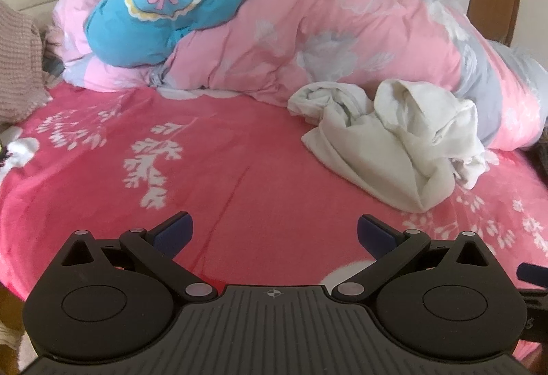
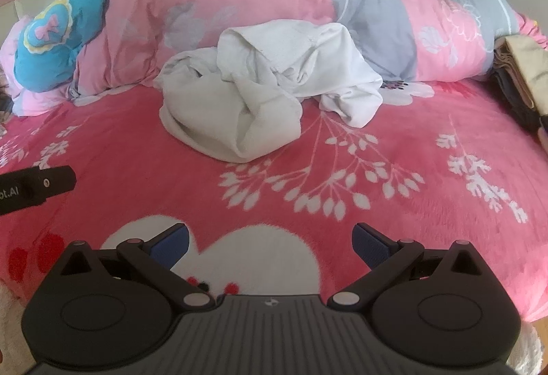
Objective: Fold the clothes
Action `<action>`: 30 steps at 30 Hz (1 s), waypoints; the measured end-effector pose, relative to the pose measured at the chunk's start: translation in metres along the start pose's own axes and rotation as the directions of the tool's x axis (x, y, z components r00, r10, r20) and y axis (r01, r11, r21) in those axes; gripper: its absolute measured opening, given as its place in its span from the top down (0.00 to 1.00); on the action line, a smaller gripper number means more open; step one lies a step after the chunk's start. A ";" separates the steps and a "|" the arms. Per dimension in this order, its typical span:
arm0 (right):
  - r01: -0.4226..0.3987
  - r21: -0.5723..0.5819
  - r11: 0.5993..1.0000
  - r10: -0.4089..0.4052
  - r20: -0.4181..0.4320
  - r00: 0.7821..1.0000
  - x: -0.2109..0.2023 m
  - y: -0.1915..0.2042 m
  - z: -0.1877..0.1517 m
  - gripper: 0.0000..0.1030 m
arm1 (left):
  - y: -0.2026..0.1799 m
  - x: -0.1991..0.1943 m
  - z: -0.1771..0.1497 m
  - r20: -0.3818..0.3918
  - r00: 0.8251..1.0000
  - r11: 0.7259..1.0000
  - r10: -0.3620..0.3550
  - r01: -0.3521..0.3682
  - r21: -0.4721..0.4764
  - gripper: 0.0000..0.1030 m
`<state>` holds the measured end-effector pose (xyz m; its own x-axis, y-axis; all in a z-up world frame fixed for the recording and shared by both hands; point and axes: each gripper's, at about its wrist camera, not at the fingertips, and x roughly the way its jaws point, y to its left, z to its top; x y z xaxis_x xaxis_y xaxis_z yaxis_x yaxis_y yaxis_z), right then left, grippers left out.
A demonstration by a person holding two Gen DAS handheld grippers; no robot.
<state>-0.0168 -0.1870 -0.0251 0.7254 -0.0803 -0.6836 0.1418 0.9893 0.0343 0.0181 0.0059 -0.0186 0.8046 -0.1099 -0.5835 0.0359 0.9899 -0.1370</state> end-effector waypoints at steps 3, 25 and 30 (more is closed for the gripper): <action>0.003 0.002 1.000 -0.003 0.007 1.000 0.007 -0.005 0.001 0.00 | -0.003 0.008 0.005 0.016 0.999 0.999 -0.032 0.032 -0.008 0.00; -0.249 0.131 0.960 0.222 0.194 0.956 0.100 -0.078 0.061 0.09 | -0.054 0.125 0.032 -0.086 0.966 0.969 -0.245 0.242 -0.043 0.16; -0.358 0.150 0.921 0.343 0.121 0.932 0.134 -0.073 0.067 0.36 | -0.052 0.131 0.032 -0.093 0.964 0.968 -0.250 0.245 -0.062 0.53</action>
<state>0.1152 -0.2779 -0.0711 0.8059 0.2495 -0.5369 -0.0285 0.9221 0.3858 0.1409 -0.0573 -0.0627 0.7113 -0.3618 -0.6026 0.1951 0.9253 -0.3253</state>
